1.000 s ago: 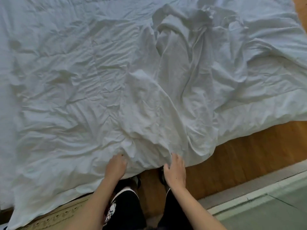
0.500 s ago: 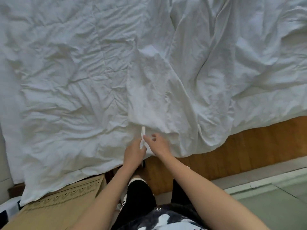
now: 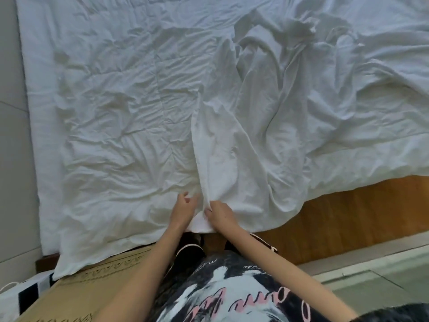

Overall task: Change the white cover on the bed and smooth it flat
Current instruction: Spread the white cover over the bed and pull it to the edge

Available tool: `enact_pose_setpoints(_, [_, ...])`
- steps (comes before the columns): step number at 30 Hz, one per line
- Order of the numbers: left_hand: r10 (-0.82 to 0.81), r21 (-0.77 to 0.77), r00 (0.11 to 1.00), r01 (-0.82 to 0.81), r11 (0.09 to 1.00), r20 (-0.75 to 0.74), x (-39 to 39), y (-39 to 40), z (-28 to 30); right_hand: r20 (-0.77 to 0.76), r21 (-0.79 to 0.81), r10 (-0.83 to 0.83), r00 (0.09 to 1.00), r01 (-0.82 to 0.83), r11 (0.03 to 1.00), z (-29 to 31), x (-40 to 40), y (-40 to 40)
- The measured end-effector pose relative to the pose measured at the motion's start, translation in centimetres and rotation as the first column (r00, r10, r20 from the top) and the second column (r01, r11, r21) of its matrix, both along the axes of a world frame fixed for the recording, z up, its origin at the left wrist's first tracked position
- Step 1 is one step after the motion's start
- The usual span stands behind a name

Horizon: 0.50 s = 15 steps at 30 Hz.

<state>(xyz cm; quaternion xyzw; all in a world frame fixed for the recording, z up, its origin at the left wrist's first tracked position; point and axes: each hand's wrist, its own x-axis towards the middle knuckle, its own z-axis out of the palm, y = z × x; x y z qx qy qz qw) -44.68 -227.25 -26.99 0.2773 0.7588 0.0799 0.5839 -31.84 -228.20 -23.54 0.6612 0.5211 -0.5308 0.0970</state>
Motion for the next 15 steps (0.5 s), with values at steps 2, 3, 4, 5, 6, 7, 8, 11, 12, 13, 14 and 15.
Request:
enact_pose_setpoints(2, [-0.001, -0.053, 0.999, 0.003, 0.999, 0.036, 0.7, 2.9, -0.4, -0.053, 0.000, 0.043, 0.998, -0.043, 0.999, 0.8, -0.8, -0.8])
enact_pose_setpoints(3, [-0.010, -0.073, 0.999, 0.013, 0.997, 0.046, 0.9, 4.1, -0.6, -0.091, -0.007, 0.040, 0.995, -0.041, 0.999, 1.3, -1.5, -1.2])
enact_pose_setpoints(4, [-0.046, -0.072, 0.998, 0.048, 0.996, 0.029, 0.9, 5.2, -0.9, -0.127, -0.018, 0.024, 0.992, -0.027, 0.999, 1.7, -2.2, -1.6])
enact_pose_setpoints(5, [-0.100, -0.058, 0.995, 0.099, 0.993, -0.022, 0.7, 6.0, -1.0, -0.165, -0.022, 0.000, 0.986, -0.004, 1.000, 2.1, -3.1, -1.8])
enact_pose_setpoints(6, [-0.152, -0.043, 0.984, 0.148, 0.988, -0.094, 0.2, 6.7, -1.3, -0.204, -0.023, -0.029, 0.979, 0.025, 0.999, 2.4, -4.1, -2.0])
enact_pose_setpoints(7, [-0.195, -0.032, 0.965, 0.192, 0.981, -0.178, -0.5, 7.2, -1.1, -0.238, -0.015, -0.056, 0.970, 0.053, 0.998, 2.8, -5.2, -1.9])
enact_pose_setpoints(8, [-0.224, -0.014, 0.940, 0.228, 0.974, -0.257, -1.6, 7.6, -0.9, -0.265, 0.004, -0.079, 0.961, 0.083, 0.997, 3.1, -6.4, -1.7])
enact_pose_setpoints(11, [-0.210, 0.054, 0.874, 0.259, 0.964, -0.438, -7.2, 8.5, 0.6, -0.282, 0.046, -0.063, 0.957, 0.080, 0.996, 3.7, -10.9, -0.7])
enact_pose_setpoints(12, [-0.188, 0.075, 0.852, 0.255, 0.964, -0.488, -9.5, 8.7, 1.1, -0.277, 0.056, -0.022, 0.961, 0.039, 0.998, 3.6, -12.3, -0.4])
enact_pose_setpoints(13, [-0.157, 0.091, 0.834, 0.240, 0.966, -0.529, -11.8, 8.9, 1.6, -0.262, 0.064, 0.035, 0.964, -0.019, 0.998, 3.4, -13.5, 0.0])
enact_pose_setpoints(14, [-0.122, 0.105, 0.814, 0.219, 0.970, -0.568, -14.7, 8.9, 2.0, -0.241, 0.081, 0.109, 0.964, -0.092, 0.993, 3.2, -15.0, 0.3])
enact_pose_setpoints(15, [-0.086, 0.111, 0.794, 0.190, 0.975, -0.602, -17.7, 8.7, 2.5, -0.211, 0.101, 0.175, 0.962, -0.157, 0.983, 3.1, -16.7, 0.5])
